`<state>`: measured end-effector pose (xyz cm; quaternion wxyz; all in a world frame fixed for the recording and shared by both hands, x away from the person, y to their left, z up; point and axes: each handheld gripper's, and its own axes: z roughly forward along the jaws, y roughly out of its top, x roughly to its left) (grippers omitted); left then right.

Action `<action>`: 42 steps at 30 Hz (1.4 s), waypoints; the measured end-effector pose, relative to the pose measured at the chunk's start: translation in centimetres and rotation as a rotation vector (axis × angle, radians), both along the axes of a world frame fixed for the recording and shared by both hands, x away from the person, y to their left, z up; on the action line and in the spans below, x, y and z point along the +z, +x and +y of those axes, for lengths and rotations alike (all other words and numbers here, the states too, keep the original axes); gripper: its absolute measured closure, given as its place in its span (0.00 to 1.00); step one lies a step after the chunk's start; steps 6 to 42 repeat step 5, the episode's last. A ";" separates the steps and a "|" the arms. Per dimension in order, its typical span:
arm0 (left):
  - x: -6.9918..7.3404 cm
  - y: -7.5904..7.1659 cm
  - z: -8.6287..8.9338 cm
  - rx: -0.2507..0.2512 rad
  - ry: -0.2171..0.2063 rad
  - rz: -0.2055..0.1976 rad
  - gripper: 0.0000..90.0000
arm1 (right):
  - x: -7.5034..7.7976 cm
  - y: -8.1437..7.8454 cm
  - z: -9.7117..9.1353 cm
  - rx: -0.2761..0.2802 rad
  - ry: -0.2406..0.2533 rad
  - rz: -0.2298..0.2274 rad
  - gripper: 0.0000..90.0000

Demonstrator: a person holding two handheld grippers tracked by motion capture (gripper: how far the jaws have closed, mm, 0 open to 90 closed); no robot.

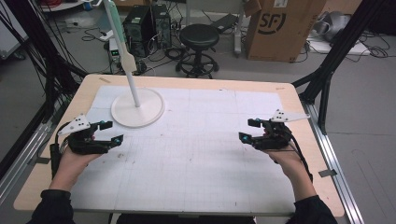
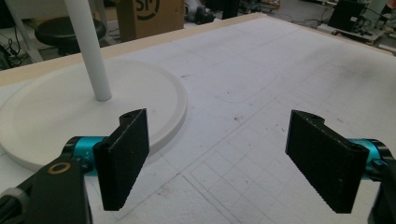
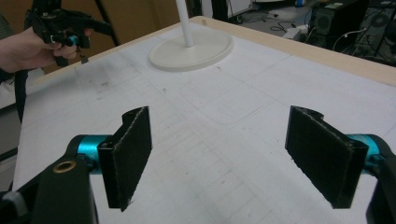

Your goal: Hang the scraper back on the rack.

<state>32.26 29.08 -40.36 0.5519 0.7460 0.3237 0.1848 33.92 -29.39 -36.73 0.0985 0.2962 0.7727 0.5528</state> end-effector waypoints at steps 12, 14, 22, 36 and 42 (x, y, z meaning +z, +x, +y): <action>-0.1 0.0 -0.1 -0.003 0.015 0.004 0.25 | -0.6 0.1 -0.1 -0.002 -0.008 0.021 0.23; -0.1 0.0 -0.1 -0.003 0.015 0.004 0.25 | -0.6 0.1 -0.1 -0.002 -0.008 0.021 0.23; -0.1 0.0 -0.1 -0.003 0.015 0.004 0.25 | -0.6 0.1 -0.1 -0.002 -0.008 0.021 0.23; -0.1 0.0 -0.1 -0.003 0.015 0.004 0.25 | -0.6 0.1 -0.1 -0.002 -0.008 0.021 0.23; -0.1 0.0 -0.1 -0.003 0.015 0.004 0.25 | -0.6 0.1 -0.1 -0.002 -0.008 0.021 0.23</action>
